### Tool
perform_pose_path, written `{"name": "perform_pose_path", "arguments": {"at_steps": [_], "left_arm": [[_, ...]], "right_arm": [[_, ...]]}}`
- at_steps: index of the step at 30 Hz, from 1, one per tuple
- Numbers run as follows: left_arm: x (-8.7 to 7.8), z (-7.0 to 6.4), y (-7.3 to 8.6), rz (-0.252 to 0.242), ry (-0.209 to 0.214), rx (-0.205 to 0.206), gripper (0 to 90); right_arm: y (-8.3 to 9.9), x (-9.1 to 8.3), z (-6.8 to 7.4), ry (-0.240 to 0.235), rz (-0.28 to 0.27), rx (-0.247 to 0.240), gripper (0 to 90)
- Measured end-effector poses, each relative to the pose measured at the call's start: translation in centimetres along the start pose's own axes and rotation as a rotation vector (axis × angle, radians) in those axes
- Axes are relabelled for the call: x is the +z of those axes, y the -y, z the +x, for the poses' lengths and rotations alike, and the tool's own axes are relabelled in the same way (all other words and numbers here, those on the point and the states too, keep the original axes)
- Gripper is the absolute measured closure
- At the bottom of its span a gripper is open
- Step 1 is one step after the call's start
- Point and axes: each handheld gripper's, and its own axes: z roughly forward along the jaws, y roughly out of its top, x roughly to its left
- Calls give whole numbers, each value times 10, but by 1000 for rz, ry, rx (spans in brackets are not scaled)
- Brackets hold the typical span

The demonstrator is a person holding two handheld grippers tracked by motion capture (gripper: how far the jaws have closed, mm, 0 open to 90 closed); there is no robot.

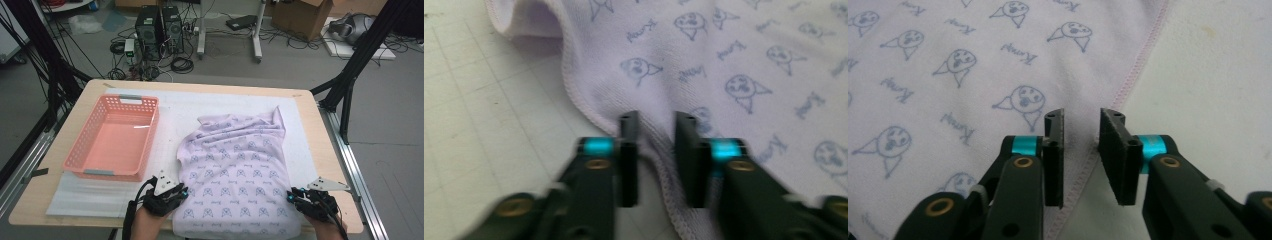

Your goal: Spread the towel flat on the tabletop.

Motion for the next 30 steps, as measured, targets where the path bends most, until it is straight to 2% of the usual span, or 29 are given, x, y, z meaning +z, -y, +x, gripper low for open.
{"name": "perform_pose_path", "arguments": {"at_steps": [3,5,7,8,11,13,15,17,20,22,23,25,26,27,28,29,30], "left_arm": [[-12,5,4,24,4,-17,853],[-25,10,10,25,2,-28,854],[-38,10,18,35,-10,-14,854],[-42,11,20,40,-11,-10,854],[-49,15,26,25,17,-39,849],[-45,15,25,10,39,-57,820],[-40,13,24,-8,55,-77,724],[-36,12,20,-41,51,-74,589],[-30,14,13,-73,36,-80,514],[-24,18,8,-71,18,-96,494],[-21,20,6,-67,15,-105,488],[-13,23,4,-45,20,-122,488],[-9,21,3,-29,26,-115,493],[-6,18,4,-20,18,-83,504],[-5,13,4,-22,-11,-48,507],[-4,10,4,-19,-40,-15,539],[-6,8,5,-21,-46,-4,623]], "right_arm": [[0,0,0,-27,1,-1,845],[0,0,4,-37,9,-18,861],[-1,1,9,-90,18,-20,866],[-1,1,15,-112,24,-42,868],[1,-2,26,-139,39,-80,871],[5,-8,29,-136,39,-88,872],[13,-17,27,-114,50,-90,873],[23,-27,24,-92,54,-82,874],[32,-38,19,-91,54,-60,870],[31,-38,18,-96,41,-57,830],[29,-37,18,-86,26,-58,777],[22,-33,18,-73,3,-47,729],[18,-30,17,-64,-3,-46,709],[14,-27,16,-52,-9,-43,699],[10,-23,14,-39,-18,-45,675],[6,-19,13,-25,-26,-36,650],[2,-13,10,-8,-29,-30,640]]}}
